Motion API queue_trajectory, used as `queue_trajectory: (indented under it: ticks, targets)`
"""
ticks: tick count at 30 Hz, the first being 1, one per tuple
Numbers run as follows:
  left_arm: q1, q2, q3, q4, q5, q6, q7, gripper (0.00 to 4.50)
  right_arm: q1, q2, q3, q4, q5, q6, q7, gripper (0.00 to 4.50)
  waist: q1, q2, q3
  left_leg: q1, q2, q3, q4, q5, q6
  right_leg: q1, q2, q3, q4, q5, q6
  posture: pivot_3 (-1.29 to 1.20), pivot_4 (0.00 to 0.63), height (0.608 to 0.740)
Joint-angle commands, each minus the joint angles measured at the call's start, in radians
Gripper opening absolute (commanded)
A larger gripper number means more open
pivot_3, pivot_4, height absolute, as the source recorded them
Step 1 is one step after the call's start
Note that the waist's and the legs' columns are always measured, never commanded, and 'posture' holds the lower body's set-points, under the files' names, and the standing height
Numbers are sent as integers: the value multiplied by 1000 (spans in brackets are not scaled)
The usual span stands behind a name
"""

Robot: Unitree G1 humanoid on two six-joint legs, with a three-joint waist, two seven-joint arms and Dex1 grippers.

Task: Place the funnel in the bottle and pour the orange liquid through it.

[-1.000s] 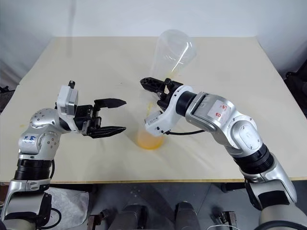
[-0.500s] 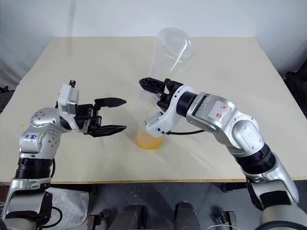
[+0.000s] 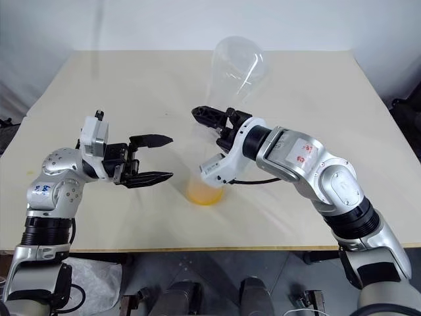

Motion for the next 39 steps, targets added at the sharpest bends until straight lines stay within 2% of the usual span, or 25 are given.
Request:
queue_trajectory:
  ticks: [1, 11, 19, 25, 32, 36, 39]
  targets:
    - [-20, 0, 7, -16, -1, -18, -8, 4500, -3, -3, -47, -33, -7, 4, -18, 2482, 0, 0, 0, 0, 0, 0, 0, 0, 0, 0, 0, 0, 0, 0, 0, 0, 150, 740]
    - [-20, 2, 8, -13, 1, -22, -8, 4500, -2, 4, -50, -27, 0, 11, -16, 2482, 0, 0, 0, 0, 0, 0, 0, 0, 0, 0, 0, 0, 0, 0, 0, 0, 150, 740]
    - [-21, 3, 8, -5, 3, -26, -10, 4500, 26, 109, -120, -55, 182, 209, 88, 2482, 0, 0, 0, 0, 0, 0, 0, 0, 0, 0, 0, 0, 0, 0, 0, 0, 150, 740]
    - [-28, 0, 9, 7, 6, -31, -10, 4500, 89, 164, -204, -133, 383, 450, 206, 2482, 1, 0, 0, 0, 0, -1, 0, 0, 0, 0, 0, 0, 0, 0, 0, 0, 150, 740]
    - [-22, 5, 15, 3, 4, -29, -9, 4500, 86, 252, -322, -176, 532, 825, 192, 2482, 1, 0, 0, 0, 0, -1, 0, 0, 0, 0, 0, 0, 1, 0, 0, 0, 150, 740]
    - [-26, 7, 16, 5, 4, -26, -8, 4500, 88, 287, -435, -168, 649, 1076, 175, 2482, 1, 0, 0, 0, 0, -1, 0, 0, 0, 0, 0, 0, 1, 0, 0, 0, 150, 740]
    - [-34, 10, 16, 15, 5, -26, -12, 4500, 133, 298, -583, -104, 756, 1185, 139, 2482, 3, 0, 0, 0, -1, -1, 0, 0, 0, 0, -1, 0, 1, 0, 0, 0, 150, 740]
